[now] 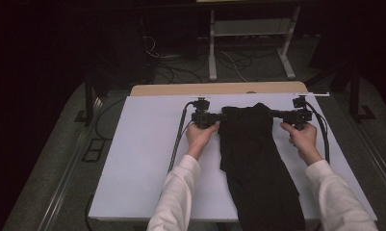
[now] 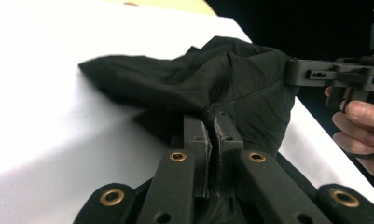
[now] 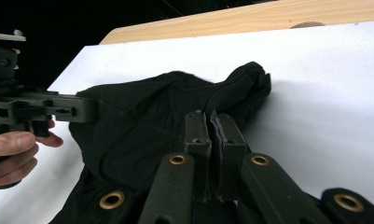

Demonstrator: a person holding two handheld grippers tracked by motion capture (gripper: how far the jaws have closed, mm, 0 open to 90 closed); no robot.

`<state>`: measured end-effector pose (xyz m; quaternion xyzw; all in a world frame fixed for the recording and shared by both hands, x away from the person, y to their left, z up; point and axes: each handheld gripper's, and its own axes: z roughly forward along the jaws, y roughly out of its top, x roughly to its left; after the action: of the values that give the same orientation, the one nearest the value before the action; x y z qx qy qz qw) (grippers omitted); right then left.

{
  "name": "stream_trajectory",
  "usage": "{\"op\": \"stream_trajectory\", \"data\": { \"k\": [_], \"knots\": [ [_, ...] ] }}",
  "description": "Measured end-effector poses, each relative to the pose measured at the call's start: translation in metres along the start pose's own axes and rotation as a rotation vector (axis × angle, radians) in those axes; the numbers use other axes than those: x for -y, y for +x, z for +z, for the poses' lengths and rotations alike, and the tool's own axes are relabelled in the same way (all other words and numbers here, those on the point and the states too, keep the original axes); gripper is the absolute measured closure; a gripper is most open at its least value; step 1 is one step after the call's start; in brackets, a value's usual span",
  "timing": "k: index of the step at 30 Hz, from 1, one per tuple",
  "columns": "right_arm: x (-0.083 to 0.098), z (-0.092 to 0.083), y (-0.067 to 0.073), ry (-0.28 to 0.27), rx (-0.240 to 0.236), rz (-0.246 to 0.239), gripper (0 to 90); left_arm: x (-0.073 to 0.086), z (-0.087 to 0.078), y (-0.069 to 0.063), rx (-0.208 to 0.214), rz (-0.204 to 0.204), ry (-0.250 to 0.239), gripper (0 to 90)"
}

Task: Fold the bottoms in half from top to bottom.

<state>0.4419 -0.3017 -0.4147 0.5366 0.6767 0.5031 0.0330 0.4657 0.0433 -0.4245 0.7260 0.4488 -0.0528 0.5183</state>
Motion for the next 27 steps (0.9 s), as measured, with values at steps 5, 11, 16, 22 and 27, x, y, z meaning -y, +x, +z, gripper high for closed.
{"op": "stream_trajectory", "data": {
  "k": [5, 11, 16, 22, 27],
  "knots": [
    [0.004, -0.005, 0.000, -0.012, -0.007, 0.012, 84.8, 0.002, -0.005, -0.002, 0.012, 0.000, -0.003, 85.7],
    [0.008, -0.011, 0.007, -0.020, -0.020, 0.009, 84.9, 0.005, -0.013, -0.006, 0.017, 0.012, 0.000, 85.7],
    [0.010, -0.016, 0.012, -0.024, -0.026, 0.002, 84.9, 0.009, -0.018, -0.010, 0.033, 0.016, -0.007, 85.7],
    [0.013, -0.021, 0.013, -0.035, -0.031, 0.003, 84.8, 0.011, -0.022, -0.017, 0.039, 0.042, 0.004, 85.6],
    [0.016, -0.025, 0.019, -0.032, -0.026, -0.011, 84.8, 0.013, -0.025, -0.020, 0.047, 0.047, 0.004, 85.6]
  ]
}}
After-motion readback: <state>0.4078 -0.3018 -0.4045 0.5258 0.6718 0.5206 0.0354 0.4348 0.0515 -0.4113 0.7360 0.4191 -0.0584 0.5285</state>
